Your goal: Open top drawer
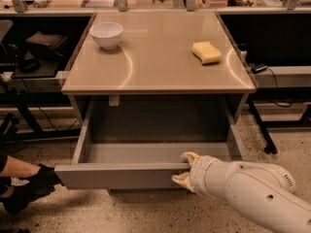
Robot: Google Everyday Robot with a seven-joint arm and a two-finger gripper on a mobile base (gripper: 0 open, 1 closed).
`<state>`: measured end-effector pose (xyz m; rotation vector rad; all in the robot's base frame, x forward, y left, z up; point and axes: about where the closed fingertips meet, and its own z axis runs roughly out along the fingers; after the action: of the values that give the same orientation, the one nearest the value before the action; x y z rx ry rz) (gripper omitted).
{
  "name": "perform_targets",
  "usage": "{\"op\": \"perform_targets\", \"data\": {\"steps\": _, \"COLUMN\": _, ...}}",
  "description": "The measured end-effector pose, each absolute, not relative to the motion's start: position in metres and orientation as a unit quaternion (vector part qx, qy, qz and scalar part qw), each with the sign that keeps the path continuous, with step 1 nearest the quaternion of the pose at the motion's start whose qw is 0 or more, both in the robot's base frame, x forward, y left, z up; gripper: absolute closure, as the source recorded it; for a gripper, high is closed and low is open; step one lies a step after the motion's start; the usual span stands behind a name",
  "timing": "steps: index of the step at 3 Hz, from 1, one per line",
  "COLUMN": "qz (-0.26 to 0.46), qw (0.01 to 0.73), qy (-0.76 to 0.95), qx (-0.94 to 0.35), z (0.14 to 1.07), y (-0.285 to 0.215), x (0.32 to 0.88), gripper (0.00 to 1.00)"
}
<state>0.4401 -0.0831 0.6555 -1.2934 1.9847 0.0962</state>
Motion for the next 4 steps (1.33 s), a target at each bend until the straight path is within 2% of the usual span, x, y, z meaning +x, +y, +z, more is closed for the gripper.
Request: {"op": "perform_targets", "data": {"steps": 4, "qz": 0.049, "qw": 0.394, "qy": 0.766, "qx": -0.506, "z": 0.658, "y": -0.068, "x": 0.419, "gripper": 1.0}}
